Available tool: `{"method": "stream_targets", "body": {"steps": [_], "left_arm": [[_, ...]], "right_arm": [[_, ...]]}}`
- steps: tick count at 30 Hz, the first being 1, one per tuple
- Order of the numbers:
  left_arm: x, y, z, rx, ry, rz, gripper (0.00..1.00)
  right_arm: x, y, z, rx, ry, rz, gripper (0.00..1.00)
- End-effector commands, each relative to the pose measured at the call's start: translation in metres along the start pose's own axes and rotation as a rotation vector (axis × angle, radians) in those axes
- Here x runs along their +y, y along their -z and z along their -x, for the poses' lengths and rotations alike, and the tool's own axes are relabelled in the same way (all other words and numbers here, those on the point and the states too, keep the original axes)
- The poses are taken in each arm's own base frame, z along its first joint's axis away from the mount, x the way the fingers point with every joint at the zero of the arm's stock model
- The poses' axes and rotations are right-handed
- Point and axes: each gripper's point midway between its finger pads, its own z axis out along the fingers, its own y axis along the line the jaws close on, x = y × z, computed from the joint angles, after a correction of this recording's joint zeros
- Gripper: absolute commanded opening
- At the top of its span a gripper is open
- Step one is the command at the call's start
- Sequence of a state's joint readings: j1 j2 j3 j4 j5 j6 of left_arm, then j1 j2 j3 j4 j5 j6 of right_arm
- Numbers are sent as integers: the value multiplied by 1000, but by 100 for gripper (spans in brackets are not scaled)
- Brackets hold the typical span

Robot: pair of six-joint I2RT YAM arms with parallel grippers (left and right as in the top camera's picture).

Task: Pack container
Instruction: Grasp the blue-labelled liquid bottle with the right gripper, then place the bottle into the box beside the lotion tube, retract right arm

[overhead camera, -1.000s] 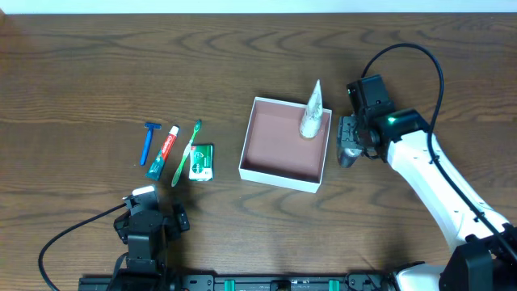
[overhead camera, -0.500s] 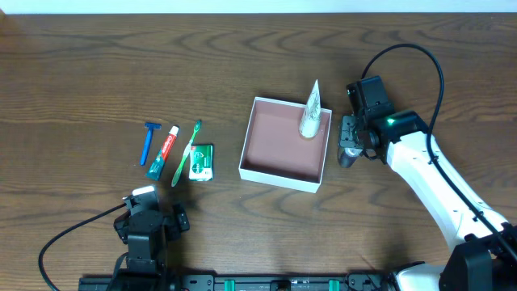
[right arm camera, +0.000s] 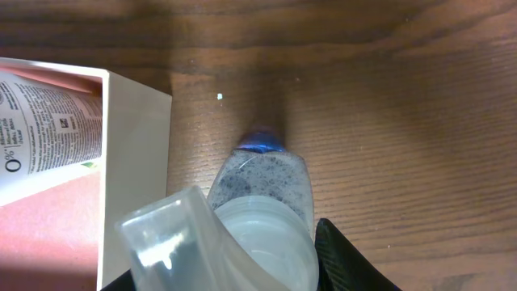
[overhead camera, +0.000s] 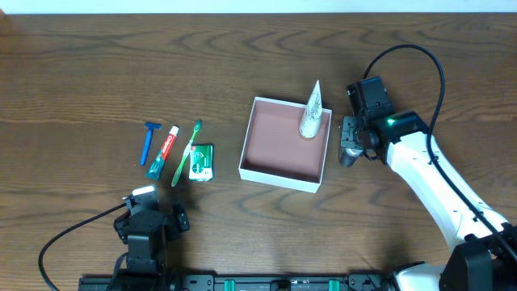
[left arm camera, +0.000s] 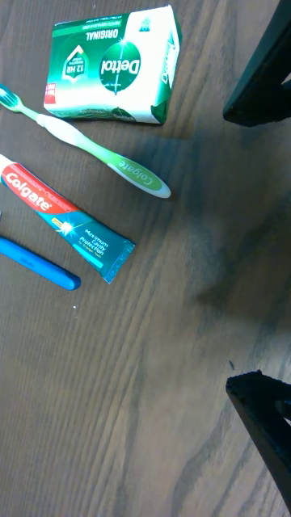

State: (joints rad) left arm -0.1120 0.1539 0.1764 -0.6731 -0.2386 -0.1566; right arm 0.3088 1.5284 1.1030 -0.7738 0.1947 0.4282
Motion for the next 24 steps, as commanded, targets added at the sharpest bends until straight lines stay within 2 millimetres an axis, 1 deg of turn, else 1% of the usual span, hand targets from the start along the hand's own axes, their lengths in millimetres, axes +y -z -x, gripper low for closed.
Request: {"method": "stream_targets", "body": {"steps": [1,3,4,7,8,10,12,14,15,17,19,21,24], "left_arm": [[3,-2,-3,4,-1,14,98],[3,-2,-3,4,-1,14,98],[3,-2,-3,4,-1,14,98],[3,-2,-3,4,-1,14,98],[3,-2,-3,4,-1,14,98],[3,-2,-3,4,-1,14,98],[3,-2,-3,4,-1,14,98],[3,-2,-3,4,-1,14,98],[3,-2,-3,4,-1,14,98],[3,-2,-3,4,-1,14,98],[3,-2,-3,4,-1,14,98],[3,-2,-3,4,-1,14,98],[3,-2,-3,4,-1,14,98]], "right_arm": [[-9,14,6,-41,29,-9,33],[-11,33,11,-79,39,7,34],[-12,46,14,-105,36,17,34],[-17,90,23,-188,18,54,31],[-17,108,25,-217,15,79,30],[-11,145,24,-268,69,153,26],[-4,174,18,-301,96,222,24],[7,197,10,-326,126,303,24],[15,206,6,-334,142,345,24],[25,215,-2,-335,137,395,24],[36,217,-8,-320,146,423,23],[48,213,-13,-290,148,440,24],[69,197,-14,-241,158,447,23]]}}
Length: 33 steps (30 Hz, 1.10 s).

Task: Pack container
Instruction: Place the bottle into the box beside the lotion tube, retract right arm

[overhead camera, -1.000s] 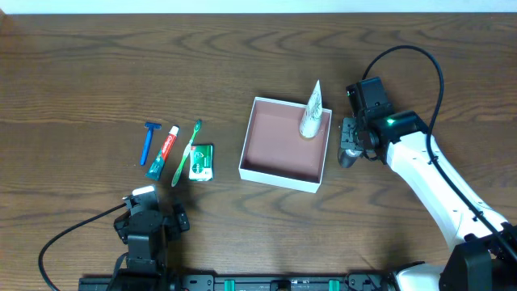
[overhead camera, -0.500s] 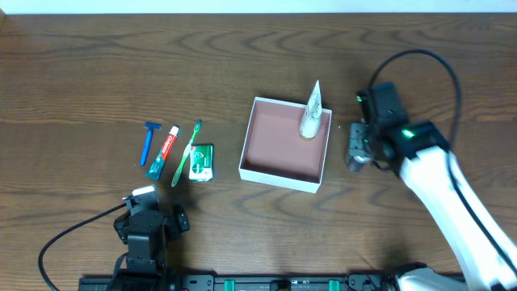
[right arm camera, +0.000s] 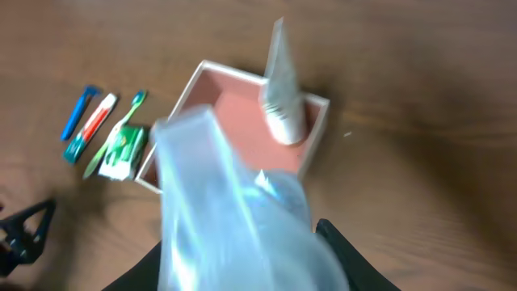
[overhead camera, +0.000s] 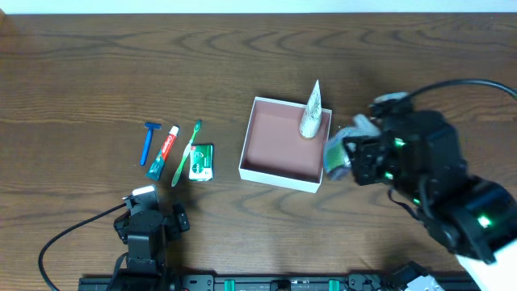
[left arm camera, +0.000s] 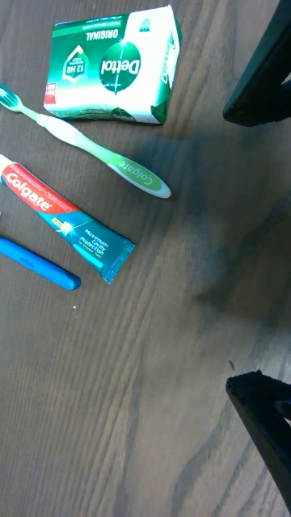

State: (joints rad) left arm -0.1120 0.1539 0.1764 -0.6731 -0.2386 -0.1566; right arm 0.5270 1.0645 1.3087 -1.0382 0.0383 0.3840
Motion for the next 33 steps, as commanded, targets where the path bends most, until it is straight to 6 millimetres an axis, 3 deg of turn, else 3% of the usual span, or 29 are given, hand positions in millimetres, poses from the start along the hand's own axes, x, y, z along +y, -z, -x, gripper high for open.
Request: {"method": "stream_targets", "body": {"steps": [1,5,10,15,16,22,26,30,33], "left_arm": [[3,-2,-3,4,-1,14,98],[3,-2,-3,4,-1,14,98],[3,-2,-3,4,-1,14,98],[3,-2,-3,4,-1,14,98],[3,-2,-3,4,-1,14,98],[3,-2,-3,4,-1,14,98],[3,-2,-3,4,-1,14,98],[3,-2,-3,4,-1,14,98],[3,-2,-3,4,-1,14,98]], "right_arm": [[18,-25,-1,48,-40,26,23],[24,-70,-4,114,-42,-11,22],[-2,-127,-18,195,-65,-199,29],[-8,-159,-42,298,-69,-252,28],[-8,-162,-45,308,-71,-259,32],[-21,-167,-58,323,-81,-330,57],[-25,-168,-68,345,-75,-341,69],[-21,-158,-57,302,-79,-317,74],[-18,-130,-35,207,-79,-280,80]]}}
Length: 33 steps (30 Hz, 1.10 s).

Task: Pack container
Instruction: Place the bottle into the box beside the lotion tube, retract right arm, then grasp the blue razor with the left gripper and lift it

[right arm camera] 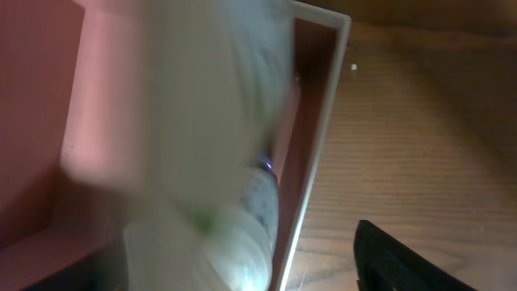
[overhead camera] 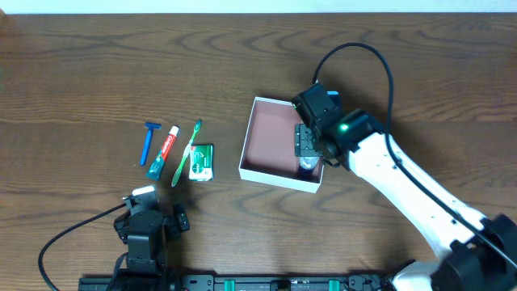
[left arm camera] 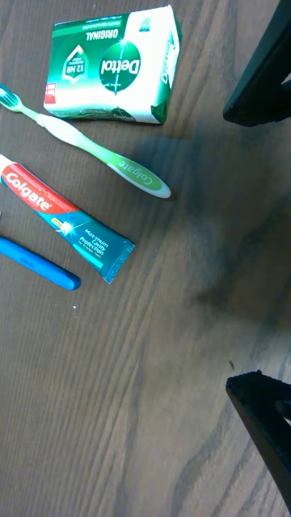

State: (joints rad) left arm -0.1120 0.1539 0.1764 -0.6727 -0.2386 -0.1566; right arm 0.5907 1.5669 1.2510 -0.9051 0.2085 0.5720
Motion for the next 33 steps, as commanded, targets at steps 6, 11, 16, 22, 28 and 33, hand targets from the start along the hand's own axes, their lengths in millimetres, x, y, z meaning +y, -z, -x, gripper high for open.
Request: {"method": "stream_targets", "body": {"steps": [6,11,16,22,28,33], "left_arm": [[3,-2,-4,4,-1,14,98],[3,-2,-4,4,-1,14,98],[11,-2,0,-8,-134,66,98],[9,-2,3,-17,-221,54,98],[-14,0,29,-128,-182,-60,98],[-45,17,63,-236,20,-253,98]], "right_arm": [[-76,117,35,-353,-160,-37,99],[-152,168,35,-501,-383,-91,99],[-210,186,18,-536,-573,-201,99],[-232,182,8,-504,-636,-268,99],[-232,180,8,-495,-634,-271,99],[-232,179,5,-482,-632,-275,99]]}}
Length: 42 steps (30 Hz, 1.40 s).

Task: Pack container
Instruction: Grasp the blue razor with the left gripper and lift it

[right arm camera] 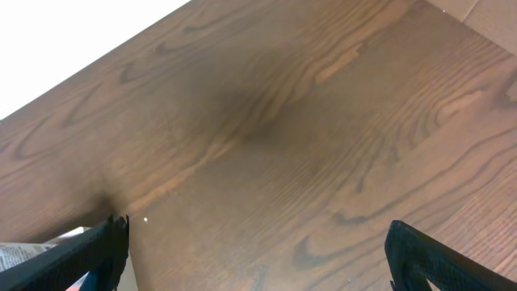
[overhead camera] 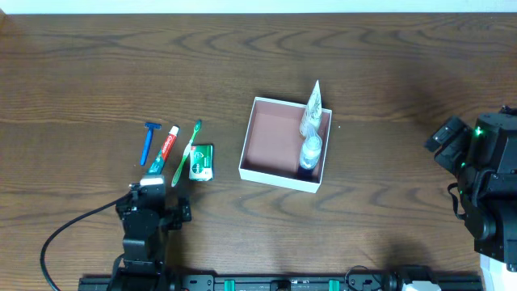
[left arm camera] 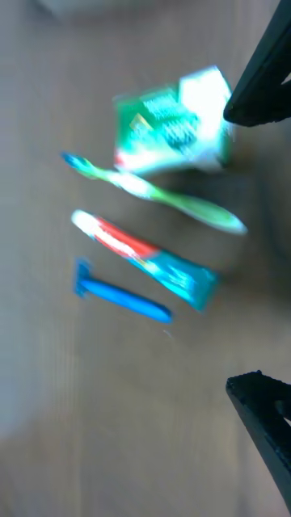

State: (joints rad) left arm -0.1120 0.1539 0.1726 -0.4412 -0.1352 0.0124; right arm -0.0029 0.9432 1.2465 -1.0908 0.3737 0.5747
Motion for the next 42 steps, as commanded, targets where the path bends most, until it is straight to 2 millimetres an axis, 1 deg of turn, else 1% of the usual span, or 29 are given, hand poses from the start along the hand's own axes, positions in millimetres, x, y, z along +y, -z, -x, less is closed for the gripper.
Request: {"method": "stream_targets", "body": {"steps": [1,3,5,8,10,12,14,17,18,21,23,25,27,28,30,33,37,39,42], "left_arm": [[-16,7,26,-73,182,-108,98],[-16,14,47,-127,241,-119,98],[-16,21,64,-149,254,-124,98],[-14,36,101,-169,255,-120,98],[-10,41,125,-154,252,-96,98],[-3,39,144,-99,230,-42,98],[1,32,158,-8,159,-7,98],[11,9,170,154,109,46,98],[14,0,174,202,102,52,98],[13,-31,182,311,150,-17,98],[24,-54,178,377,164,-4,98],[39,-76,165,446,176,26,98],[53,-96,141,532,207,56,98],[58,-102,131,567,213,64,98],[66,-113,105,661,199,67,98],[67,-126,68,793,126,31,98],[65,-144,32,901,18,-35,99],[66,-152,21,922,-32,-58,99],[73,-164,12,928,-52,-27,99]], "right_arm": [[-4,0,1,-5,-19,-16,99],[-4,0,1,-5,-19,-16,99],[-4,0,1,-5,-19,-16,99],[-4,0,1,-5,-19,-16,99],[-4,0,1,-5,-19,-16,99],[-4,0,1,-5,-19,-16,99],[-4,0,1,-5,-19,-16,99],[-4,0,1,-5,-19,-16,99],[-4,0,1,-5,-19,-16,99],[-4,0,1,-5,-19,-16,99],[-4,0,1,-5,-19,-16,99],[-4,0,1,-5,-19,-16,99],[-4,0,1,-5,-19,-16,99],[-4,0,1,-5,-19,-16,99],[-4,0,1,-5,-19,-16,99],[-4,0,1,-5,-19,-16,99],[-4,0,1,-5,-19,-16,99],[-4,0,1,-5,-19,-16,99],[-4,0,1,-5,-19,-16,99]]}}
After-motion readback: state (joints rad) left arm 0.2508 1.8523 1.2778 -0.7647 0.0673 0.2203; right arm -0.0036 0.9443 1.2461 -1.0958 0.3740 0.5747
